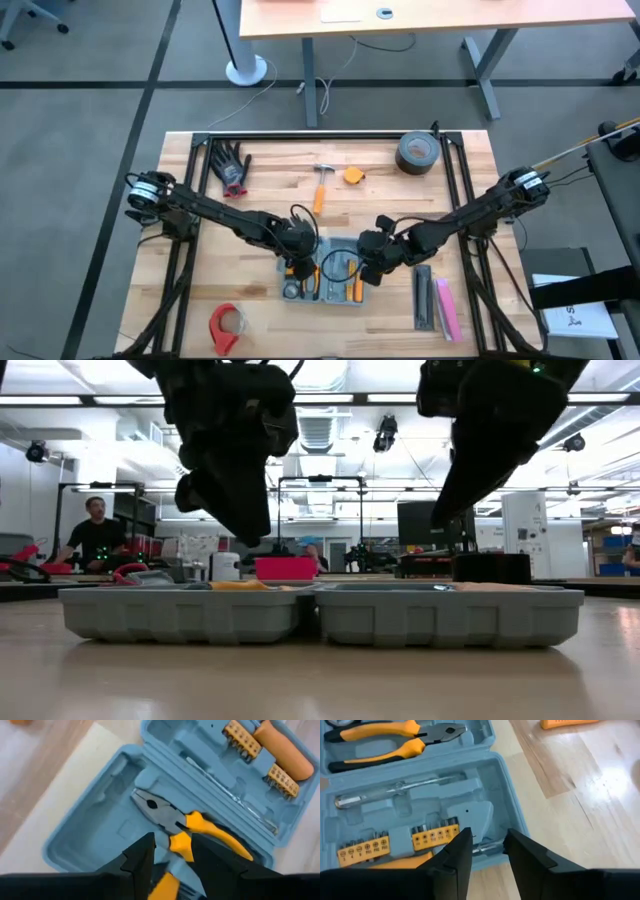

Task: Prefit tool cases
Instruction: Remove the pliers from the gray tool box

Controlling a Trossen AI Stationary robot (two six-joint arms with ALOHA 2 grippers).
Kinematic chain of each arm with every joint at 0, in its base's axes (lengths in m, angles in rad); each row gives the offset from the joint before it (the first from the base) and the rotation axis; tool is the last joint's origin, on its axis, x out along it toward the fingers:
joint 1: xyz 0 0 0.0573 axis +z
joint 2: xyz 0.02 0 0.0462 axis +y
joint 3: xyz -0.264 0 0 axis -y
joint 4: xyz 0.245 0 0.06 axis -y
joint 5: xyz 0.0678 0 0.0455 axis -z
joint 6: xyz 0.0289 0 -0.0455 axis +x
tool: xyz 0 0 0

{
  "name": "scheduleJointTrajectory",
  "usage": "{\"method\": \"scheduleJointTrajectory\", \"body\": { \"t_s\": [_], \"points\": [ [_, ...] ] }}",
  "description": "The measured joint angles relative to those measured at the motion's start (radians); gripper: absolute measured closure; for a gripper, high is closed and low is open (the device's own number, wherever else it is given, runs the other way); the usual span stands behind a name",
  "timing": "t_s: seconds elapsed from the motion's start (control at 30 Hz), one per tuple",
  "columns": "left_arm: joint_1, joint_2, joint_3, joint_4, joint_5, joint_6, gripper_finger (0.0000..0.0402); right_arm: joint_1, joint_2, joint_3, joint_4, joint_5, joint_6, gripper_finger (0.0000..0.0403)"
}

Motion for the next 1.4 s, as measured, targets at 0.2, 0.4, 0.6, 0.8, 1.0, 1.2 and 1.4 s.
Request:
{"method": "scheduleJointTrajectory", "body": {
  "t_s": [0.2,0.4,0.6,0.8,1.0,1.2,1.4],
  "points": [
    [-0.011,0.088,0.042,-0.004,0.073,-0.035,0.0264,0.028,-0.001,-0.001,0.003,0.038,0.01,0.0288],
    [-0.012,0.192,0.169,-0.143,0.068,0.0,0.0264,0.039,-0.001,-0.019,0.005,0.047,0.047,0.0295],
    [-0.012,0.27,0.268,-0.246,0.067,0.027,0.0261,0.054,-0.001,-0.03,0.015,0.066,0.076,0.0306],
    [-0.01,0.299,0.284,-0.261,0.067,0.033,0.0233,0.054,-0.001,-0.031,0.026,0.066,0.079,0.0308],
    [-0.007,0.297,0.265,-0.254,0.062,0.032,0.02,0.054,-0.001,-0.031,0.053,0.066,0.07,0.0299],
    [-0.003,0.293,0.224,-0.264,0.046,0.034,0.0205,0.054,-0.001,-0.031,0.074,0.065,0.064,0.0293],
    [-0.004,0.297,0.224,-0.313,-0.023,0.086,0.0239,0.054,-0.001,-0.031,0.075,0.065,0.057,0.0304]
  ]
}}
